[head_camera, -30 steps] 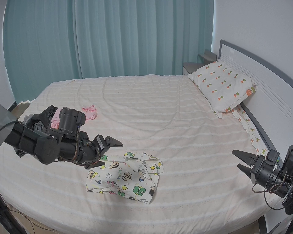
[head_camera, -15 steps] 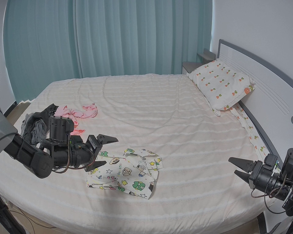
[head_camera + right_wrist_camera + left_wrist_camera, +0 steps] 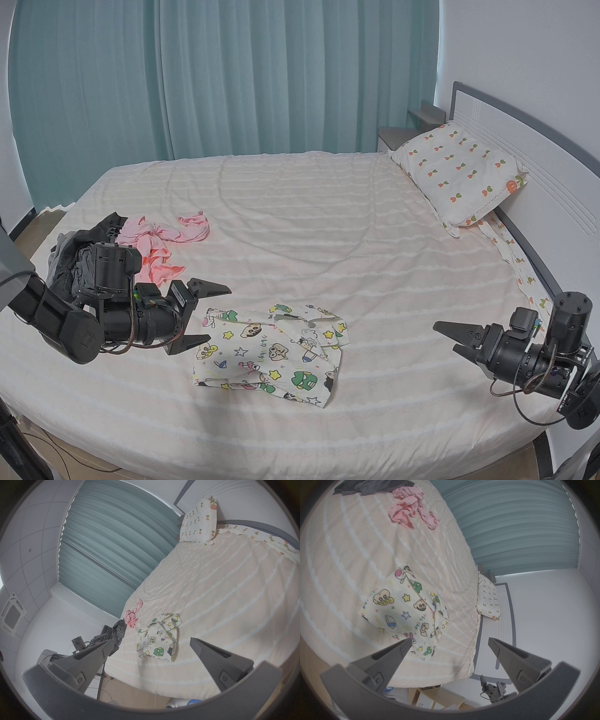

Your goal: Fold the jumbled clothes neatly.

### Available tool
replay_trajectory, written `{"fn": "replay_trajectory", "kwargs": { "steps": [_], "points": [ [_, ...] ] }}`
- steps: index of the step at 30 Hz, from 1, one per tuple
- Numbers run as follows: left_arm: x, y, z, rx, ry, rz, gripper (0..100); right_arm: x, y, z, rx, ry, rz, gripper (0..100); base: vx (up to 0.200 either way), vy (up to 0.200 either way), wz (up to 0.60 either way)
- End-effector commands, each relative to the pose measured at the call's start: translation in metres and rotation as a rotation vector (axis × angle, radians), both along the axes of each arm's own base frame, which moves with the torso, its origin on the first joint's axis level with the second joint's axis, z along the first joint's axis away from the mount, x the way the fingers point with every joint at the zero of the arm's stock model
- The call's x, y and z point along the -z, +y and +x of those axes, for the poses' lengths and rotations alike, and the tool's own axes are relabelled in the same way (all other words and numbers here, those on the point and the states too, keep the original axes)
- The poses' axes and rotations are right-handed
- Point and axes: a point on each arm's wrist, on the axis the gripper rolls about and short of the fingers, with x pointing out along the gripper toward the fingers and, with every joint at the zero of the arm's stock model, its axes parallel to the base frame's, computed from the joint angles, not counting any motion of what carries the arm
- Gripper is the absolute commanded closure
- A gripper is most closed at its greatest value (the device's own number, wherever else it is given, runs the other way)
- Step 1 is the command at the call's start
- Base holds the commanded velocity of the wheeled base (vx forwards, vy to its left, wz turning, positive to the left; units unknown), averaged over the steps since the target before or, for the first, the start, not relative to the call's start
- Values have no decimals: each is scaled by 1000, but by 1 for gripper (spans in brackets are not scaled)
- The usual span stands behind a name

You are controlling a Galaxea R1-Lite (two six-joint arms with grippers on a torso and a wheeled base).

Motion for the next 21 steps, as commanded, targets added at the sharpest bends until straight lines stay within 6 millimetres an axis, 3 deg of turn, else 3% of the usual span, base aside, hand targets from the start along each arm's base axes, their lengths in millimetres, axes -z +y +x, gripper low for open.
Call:
{"fn": "replay_trajectory", "kwargs": {
  "steps": [1,4,11,21],
  "points": [
    [3,6,3,-22,7,1,0,24,22,34,-21,55,-36,0,0,200,0],
    [6,11,7,-42,16,3,0,37,35,67,30,49,-54,0,0,200,0],
    [11,12,10,-48,4,-1,0,53,60,105,55,15,-64,0,0,200,0],
    [16,12,3,-46,-12,-12,0,85,102,122,49,46,-130,0,0,20,0]
  ]
}}
